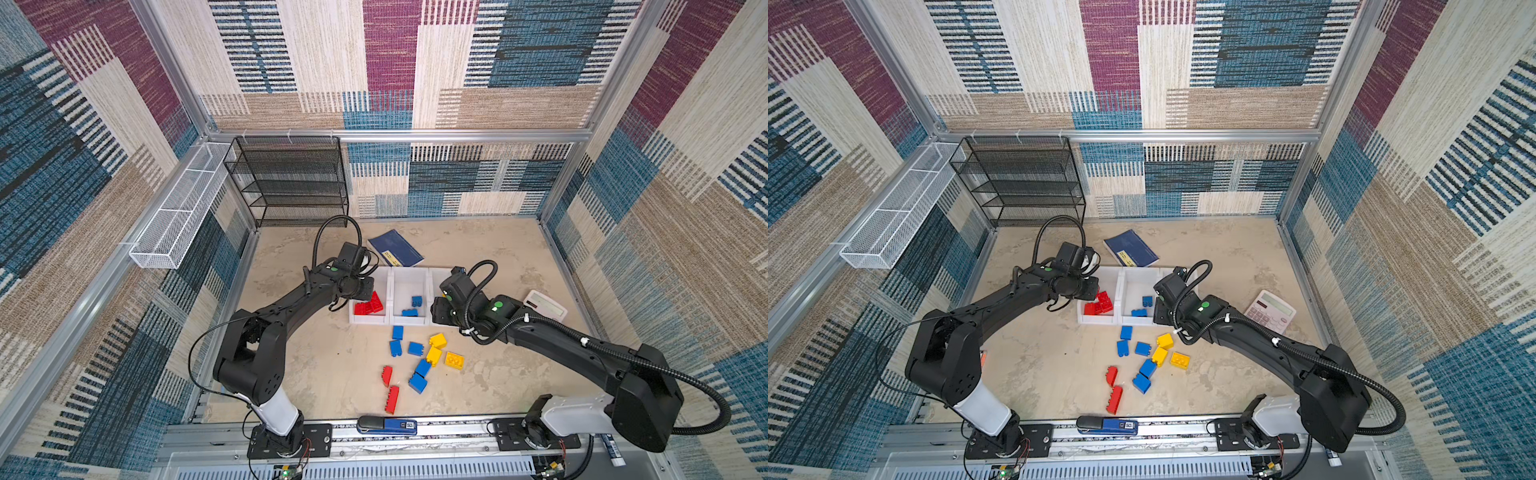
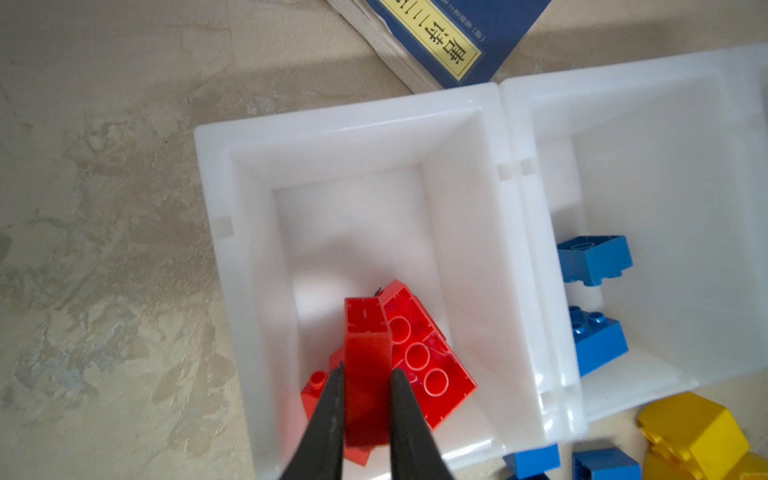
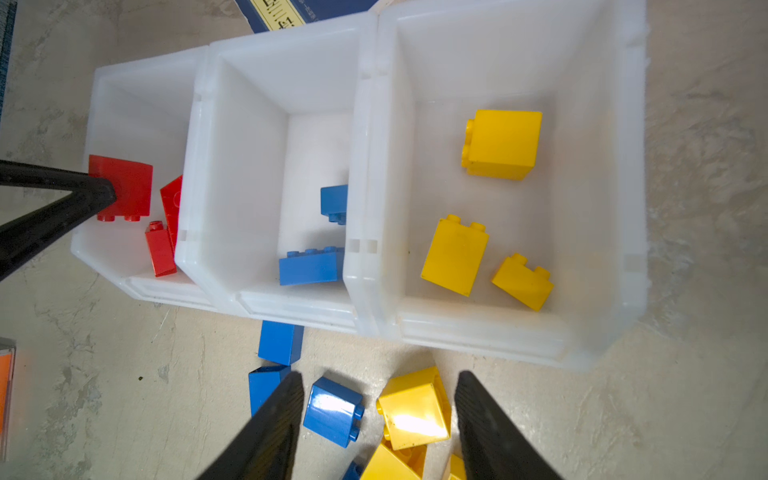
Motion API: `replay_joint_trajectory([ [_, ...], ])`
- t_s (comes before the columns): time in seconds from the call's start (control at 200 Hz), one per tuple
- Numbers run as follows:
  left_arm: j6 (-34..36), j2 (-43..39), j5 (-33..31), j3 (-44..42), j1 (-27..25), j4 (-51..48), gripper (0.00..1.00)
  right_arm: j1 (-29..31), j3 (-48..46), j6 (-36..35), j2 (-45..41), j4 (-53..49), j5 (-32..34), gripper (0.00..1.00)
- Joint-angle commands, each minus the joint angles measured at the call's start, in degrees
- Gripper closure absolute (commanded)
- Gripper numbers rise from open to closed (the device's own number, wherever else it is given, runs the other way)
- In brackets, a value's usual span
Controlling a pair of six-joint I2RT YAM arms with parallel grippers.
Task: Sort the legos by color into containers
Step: 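Lift the tall red brick into the near compartment while the right lowers toward yellow bricks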
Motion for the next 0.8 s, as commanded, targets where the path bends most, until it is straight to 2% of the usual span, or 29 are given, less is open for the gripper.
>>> replay_joint_trajectory([
  [0.0,0.7,-1.44,0.11,0.1,0.1,-0.86,0.52,0.1,-0.14,0.8,-0.18,0.04,0.95,0.38],
  [0.04,0.7,-2.19,-0.04,-0.26,0.12,-0.92,0.45,0.1,-0.05,0.76,-0.07,0.11,0.8,0.38],
  [0.11,0.54,-3.37,-0.28,-0.71,0.12,-1.03,0.43,0.09,0.04,0.76,0.18,0.21,0.72,0.38],
  [0.406,-1.03,-10.04,-0.83,-6.82,0.16,-0.67,0.43,0.08,-0.48,0.47,1.07,1.07,-0.28,0.38],
  [0.641,-5.48,-16.26,0.35,-15.85,0.25,2.29,0.42,0.28,-1.01,-0.52,3.0,0.25,-2.0,0.39],
  [0.796,-6.81,-18.69,0.22,-18.92,0.3,2.05,0.42,1.19,-2.8,0.24,2.77,-0.97,-2.07,0.4],
])
